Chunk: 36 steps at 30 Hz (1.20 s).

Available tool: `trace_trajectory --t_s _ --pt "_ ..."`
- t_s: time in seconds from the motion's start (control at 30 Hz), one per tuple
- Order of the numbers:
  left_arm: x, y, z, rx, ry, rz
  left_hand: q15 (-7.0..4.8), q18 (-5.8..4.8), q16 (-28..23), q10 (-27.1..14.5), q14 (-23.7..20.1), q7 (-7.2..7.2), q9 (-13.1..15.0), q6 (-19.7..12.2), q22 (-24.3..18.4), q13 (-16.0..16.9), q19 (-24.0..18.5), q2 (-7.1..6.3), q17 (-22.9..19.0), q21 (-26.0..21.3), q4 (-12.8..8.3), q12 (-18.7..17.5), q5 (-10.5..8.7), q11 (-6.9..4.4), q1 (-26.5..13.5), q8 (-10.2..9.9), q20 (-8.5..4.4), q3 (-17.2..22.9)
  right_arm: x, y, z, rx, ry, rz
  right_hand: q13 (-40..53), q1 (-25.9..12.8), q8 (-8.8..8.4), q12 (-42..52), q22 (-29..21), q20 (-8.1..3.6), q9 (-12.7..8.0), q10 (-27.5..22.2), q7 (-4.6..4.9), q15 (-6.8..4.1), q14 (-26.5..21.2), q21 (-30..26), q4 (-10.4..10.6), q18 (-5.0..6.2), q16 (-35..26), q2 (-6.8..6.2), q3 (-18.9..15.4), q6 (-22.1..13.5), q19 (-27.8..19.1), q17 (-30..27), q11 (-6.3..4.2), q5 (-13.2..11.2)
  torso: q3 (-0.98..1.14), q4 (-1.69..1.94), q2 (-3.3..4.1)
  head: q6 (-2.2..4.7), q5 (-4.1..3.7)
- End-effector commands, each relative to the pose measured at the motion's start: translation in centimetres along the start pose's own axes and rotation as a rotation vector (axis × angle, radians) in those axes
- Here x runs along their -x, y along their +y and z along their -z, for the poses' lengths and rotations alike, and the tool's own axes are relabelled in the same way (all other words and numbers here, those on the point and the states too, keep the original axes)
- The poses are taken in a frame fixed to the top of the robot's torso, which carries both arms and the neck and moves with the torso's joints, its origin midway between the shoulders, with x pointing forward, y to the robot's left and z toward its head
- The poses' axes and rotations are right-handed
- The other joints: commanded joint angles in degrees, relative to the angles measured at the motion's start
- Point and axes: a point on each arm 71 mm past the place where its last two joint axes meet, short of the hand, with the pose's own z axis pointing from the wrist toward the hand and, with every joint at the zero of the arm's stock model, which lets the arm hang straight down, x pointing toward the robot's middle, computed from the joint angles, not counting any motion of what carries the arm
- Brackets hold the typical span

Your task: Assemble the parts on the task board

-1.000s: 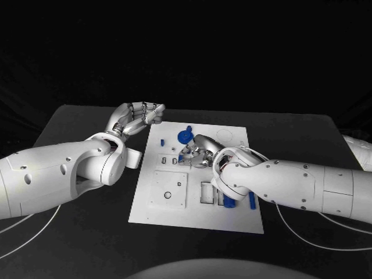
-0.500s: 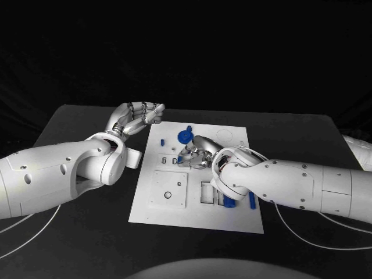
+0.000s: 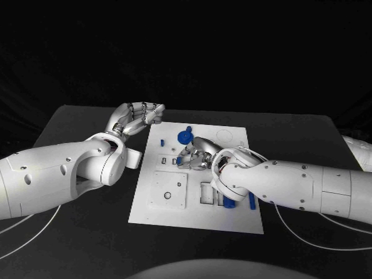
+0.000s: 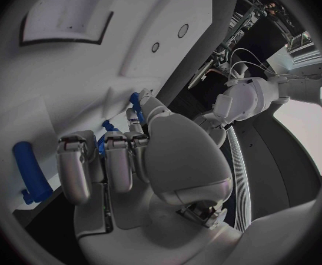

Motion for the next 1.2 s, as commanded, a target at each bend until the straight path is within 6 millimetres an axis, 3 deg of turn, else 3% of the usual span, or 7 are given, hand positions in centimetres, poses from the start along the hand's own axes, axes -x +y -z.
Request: trace_trajectory --t_s 0.03,0.3,0.53,0.83,0.97,1.07,1.2 --pt "-0.2 -0.3 -0.1 -0.023 0.007 -0.003 -0.03 0.81 -0.10 -0.45 -0.26 1.72 0.05 -0.55 -0.05 0.07 -0.42 0.49 0.06 -0.32 -0.23 -0.18 0.20 0.08 -0.10 0.33 -0.17 -0.23 -0.1 0.0 0.0 0.001 0.010 0.020 15.07 -0.09 -0.26 -0.04 15.09 0.41 -0.13 6.05 0.18 0.49 6.08 0.26 0.04 -0.39 0.24 -0.63 -0.37 -0.69 6.03 15.10 0.55 -0.14 0.04 0.03 0.03 0.09 -0.06" --pt "-0.1 -0.3 -0.1 -0.023 0.007 -0.003 -0.03 0.81 -0.10 -0.45 -0.26 1.72 0.05 -0.55 -0.05 0.07 -0.42 0.49 0.06 -0.32 -0.23 -0.18 0.20 0.08 -0.10 0.33 -0.17 -0.23 -0.1 0.1 0.2 0.008 0.000 0.016 15.07 -1.07 -0.19 -0.04 15.09 1.12 -0.33 6.05 1.17 1.37 6.08 0.26 0.23 -0.39 0.24 -1.32 -1.15 -1.96 6.03 15.10 1.48 -0.12 0.09 -0.02 0.03 0.15 -0.09" --pt "-0.1 -0.3 -0.1 -0.021 0.011 -0.002 -0.03 0.80 -0.09 -0.47 -0.27 1.72 0.07 -0.61 -0.07 0.08 -0.43 0.56 0.07 -0.32 -0.23 -0.19 0.26 0.08 0.02 0.38 -0.16 -0.27 0.6 0.2 0.7 0.046 -0.072 -0.010 15.07 -3.63 -0.31 -0.04 15.09 2.41 -0.64 6.05 2.54 2.89 6.08 0.26 1.57 -0.39 0.24 -2.52 -2.82 -6.93 6.03 15.10 2.64 -1.42 0.09 -0.12 0.01 0.45 0.04" --pt "0.3 -1.1 -0.3 0.003 0.035 -0.044 -0.51 1.14 1.22 0.13 1.97 1.99 -0.17 -3.99 0.91 0.42 3.40 0.95 0.99 2.37 -0.18 0.16 0.38 0.06 0.45 0.88 -0.62 -2.05 5.4 1.6 2.6 0.193 -0.249 -0.061 15.07 -7.57 0.09 -0.04 15.09 3.36 -0.26 6.05 3.06 3.44 6.08 0.26 4.71 -0.39 0.24 -2.88 -3.92 -9.33 6.03 15.10 2.98 0.71 0.52 -0.39 -0.41 0.34 0.96" --pt "0.7 -1.8 -0.6 0.027 0.039 -0.102 -3.06 1.24 5.13 7.01 9.81 0.05 -0.37 -6.79 2.84 2.19 9.39 1.12 3.10 6.81 -0.19 3.70 0.42 -2.10 -0.09 1.80 -2.79 -3.53 8.2 1.7 4.1 0.221 -0.260 -0.076 15.07 -8.49 0.73 -0.04 15.09 3.47 0.17 6.05 2.91 3.49 6.08 0.26 5.87 -0.39 0.24 -0.51 -3.35 -7.95 6.03 15.10 3.00 0.99 0.70 -0.48 -0.58 0.21 1.38" --pt "0.9 -2.2 -1.1 0.064 0.074 -0.166 -6.44 1.28 10.64 17.14 18.91 -1.96 -0.42 -8.76 5.47 6.03 16.01 0.81 6.73 12.16 -0.07 9.67 1.28 -5.18 0.88 3.17 -5.71 -4.09 10.2 1.2 5.3 0.199 -0.248 -0.101 15.07 -9.98 0.60 -0.04 15.09 3.58 0.28 6.05 3.00 3.61 6.08 0.26 7.30 -0.39 0.24 1.11 -3.49 -7.83 6.03 15.10 3.11 1.66 0.88 -0.45 -0.82 0.14 1.85" --pt "0.8 -2.8 -1.8 0.117 0.158 -0.262 -9.06 1.03 20.11 25.82 27.05 -3.34 -0.12 -10.87 9.62 12.80 21.33 -1.85 14.51 19.29 -0.09 18.80 1.99 -7.01 1.45 5.73 -8.66 -3.49 11.7 -0.3 6.6 0.135 -0.223 -0.162 15.07 -10.65 0.50 -0.04 15.09 3.64 0.34 6.05 2.93 3.60 6.08 0.26 7.99 -0.39 0.24 1.87 -3.60 -7.79 6.03 15.10 2.98 2.64 1.05 -0.72 -1.11 0.01 2.35"
